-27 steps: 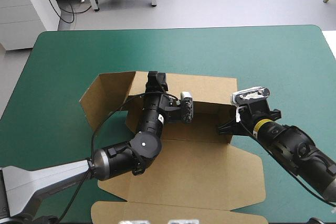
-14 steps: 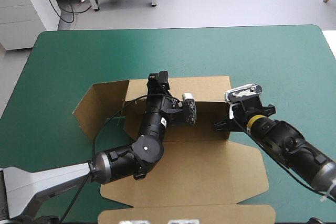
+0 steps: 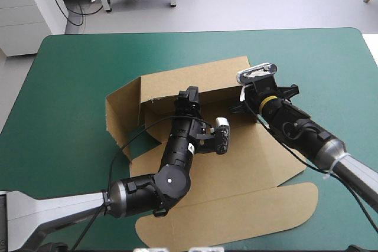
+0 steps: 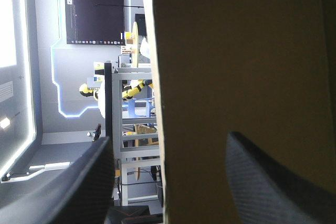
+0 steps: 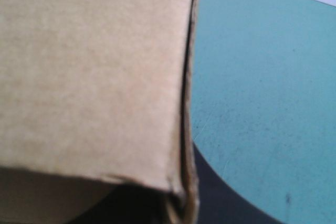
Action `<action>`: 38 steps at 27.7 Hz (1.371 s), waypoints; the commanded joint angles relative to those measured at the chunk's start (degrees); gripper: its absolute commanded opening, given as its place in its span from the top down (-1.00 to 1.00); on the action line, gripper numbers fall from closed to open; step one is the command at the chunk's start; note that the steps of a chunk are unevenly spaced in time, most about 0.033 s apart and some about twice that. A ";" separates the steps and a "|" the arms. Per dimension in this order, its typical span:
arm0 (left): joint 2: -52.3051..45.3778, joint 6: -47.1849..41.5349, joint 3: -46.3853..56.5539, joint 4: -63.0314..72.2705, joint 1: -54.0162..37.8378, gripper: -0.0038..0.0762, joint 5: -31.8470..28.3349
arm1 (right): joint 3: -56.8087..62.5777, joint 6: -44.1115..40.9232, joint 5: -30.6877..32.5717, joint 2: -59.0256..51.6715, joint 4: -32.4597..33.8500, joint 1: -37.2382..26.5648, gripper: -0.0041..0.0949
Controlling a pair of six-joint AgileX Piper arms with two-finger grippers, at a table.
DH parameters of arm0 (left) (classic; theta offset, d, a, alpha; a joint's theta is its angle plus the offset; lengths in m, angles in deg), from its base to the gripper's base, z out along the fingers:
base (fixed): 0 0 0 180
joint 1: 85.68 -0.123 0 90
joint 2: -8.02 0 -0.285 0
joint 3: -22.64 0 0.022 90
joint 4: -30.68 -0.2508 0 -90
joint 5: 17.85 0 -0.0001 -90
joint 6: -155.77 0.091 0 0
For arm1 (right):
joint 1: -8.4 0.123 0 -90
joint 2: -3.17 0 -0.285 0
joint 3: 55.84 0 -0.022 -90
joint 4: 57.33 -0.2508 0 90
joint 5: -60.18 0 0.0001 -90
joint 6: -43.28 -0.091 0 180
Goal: Fold the box
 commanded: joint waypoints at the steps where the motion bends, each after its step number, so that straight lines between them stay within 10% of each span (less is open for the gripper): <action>1: -2.40 -0.16 -1.54 -3.32 0.26 -0.20 3.31 | -5.51 -0.60 -1.07 0.47 3.47 -2.72 0.96; 17: -2.40 -0.16 -1.54 -2.56 0.26 -0.20 3.48 | -8.95 0.40 -3.07 4.81 -0.79 -6.90 0.96; 22: -2.40 2.20 -1.54 0.15 0.26 0.58 3.48 | -8.95 0.50 -3.11 4.81 -1.03 -6.90 0.96; 23: -2.40 4.27 -1.54 1.12 0.26 0.91 3.37 | -8.95 0.50 -3.11 4.81 -1.03 -6.90 0.96; 32: -2.40 32.63 -9.36 31.55 -1.85 0.87 1.30 | -8.95 1.58 -3.11 4.81 -1.03 -6.90 0.96; 38: -2.30 56.16 -40.43 75.84 -20.76 0.87 10.58 | -8.95 3.08 -1.63 4.81 -1.30 -6.90 0.96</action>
